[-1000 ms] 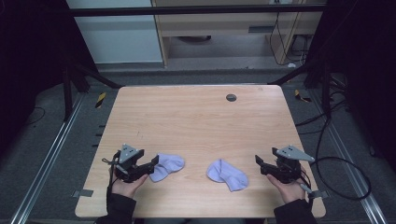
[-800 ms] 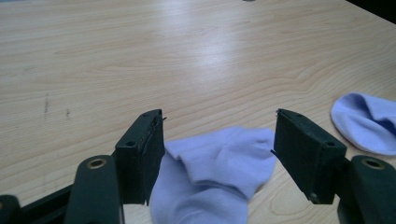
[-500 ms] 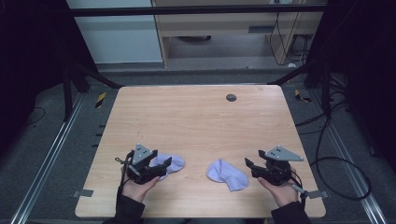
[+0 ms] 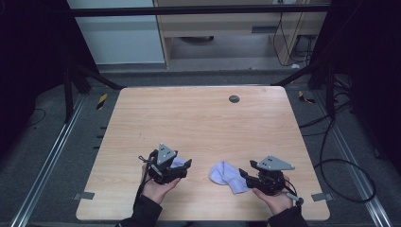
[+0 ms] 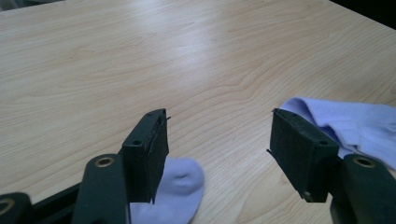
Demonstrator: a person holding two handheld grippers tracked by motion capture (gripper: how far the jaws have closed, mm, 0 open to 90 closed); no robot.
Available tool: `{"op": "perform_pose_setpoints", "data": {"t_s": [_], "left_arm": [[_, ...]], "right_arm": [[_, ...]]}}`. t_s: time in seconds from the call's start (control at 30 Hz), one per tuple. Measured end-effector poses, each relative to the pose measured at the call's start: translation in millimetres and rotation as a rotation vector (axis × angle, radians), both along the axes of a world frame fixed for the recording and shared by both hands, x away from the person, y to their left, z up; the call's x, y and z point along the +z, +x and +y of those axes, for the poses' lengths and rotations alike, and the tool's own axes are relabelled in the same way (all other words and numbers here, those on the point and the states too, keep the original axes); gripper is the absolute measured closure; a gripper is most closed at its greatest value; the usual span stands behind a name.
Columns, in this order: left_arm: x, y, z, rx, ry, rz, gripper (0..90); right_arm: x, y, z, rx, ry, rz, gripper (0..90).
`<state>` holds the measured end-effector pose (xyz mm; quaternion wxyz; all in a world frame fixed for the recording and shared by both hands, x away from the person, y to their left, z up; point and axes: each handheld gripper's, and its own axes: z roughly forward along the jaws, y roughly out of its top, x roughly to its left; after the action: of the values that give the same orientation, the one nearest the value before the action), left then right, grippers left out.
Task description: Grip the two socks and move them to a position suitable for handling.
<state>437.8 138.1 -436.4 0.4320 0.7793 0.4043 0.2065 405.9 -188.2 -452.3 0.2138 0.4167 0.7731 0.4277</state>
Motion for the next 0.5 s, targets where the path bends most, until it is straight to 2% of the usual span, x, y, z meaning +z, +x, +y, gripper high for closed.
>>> {"op": "perform_pose_setpoints", "data": {"t_s": [0.3,0.5], "left_arm": [[-2.9,3.5,-18.8,-0.014,0.025,0.003,38.5],[-11.1,7.5,-32.0,-0.026,0.049,0.026,39.9]], "right_arm": [[-5.6,-3.8,5.4,0.033,-0.005,0.042,52.7],[-10.9,-7.4,9.3,0.068,-0.012,0.077,55.7]]}}
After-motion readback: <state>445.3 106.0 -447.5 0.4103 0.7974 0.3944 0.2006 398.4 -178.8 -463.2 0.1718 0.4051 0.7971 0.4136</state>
